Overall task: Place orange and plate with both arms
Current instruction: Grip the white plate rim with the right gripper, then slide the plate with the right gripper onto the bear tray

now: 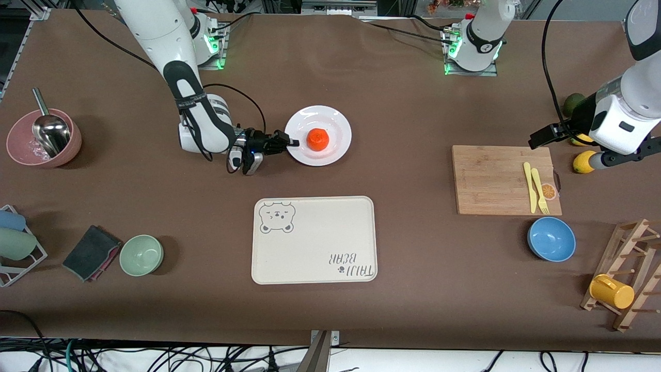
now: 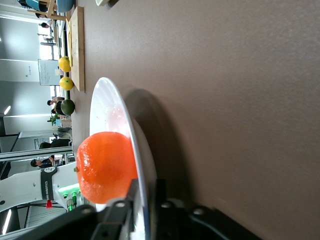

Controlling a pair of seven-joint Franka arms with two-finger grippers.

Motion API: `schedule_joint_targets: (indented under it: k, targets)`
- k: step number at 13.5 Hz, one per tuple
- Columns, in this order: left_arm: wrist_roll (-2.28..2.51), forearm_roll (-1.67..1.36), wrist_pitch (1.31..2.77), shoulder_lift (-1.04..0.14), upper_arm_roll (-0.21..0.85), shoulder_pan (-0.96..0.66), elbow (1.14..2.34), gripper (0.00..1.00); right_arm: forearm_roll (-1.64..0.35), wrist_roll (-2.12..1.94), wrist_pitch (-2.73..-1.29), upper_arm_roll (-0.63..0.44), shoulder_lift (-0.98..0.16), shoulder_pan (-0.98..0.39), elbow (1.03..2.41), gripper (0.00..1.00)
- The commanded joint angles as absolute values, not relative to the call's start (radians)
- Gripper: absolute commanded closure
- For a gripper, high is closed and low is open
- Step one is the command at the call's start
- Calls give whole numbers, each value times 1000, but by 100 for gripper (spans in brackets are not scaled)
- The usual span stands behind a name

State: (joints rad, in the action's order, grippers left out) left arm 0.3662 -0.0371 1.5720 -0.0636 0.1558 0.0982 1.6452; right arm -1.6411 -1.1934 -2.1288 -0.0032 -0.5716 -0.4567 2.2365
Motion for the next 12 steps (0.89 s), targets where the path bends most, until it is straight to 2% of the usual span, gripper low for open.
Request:
schedule_joint_targets:
  k: [1,2,7,12]
  targets:
    - [350,-60,1551,-57,153,97,1635,0,-1658,-1203,-2122,-8,-580,-460,2226,97]
    - [348,-60,1551,-57,153,97,1635,0,-1658,-1203,-2121,-8,-580,-460,2226,100]
    - [345,-60,1552,-58,153,98,1635,0,-1657,-1195,-2077,-21,-571,-454,2214,100]
    - [344,-60,1552,-60,153,100,1635,0,-1628,-1129,-2060,-75,-568,-454,2102,100]
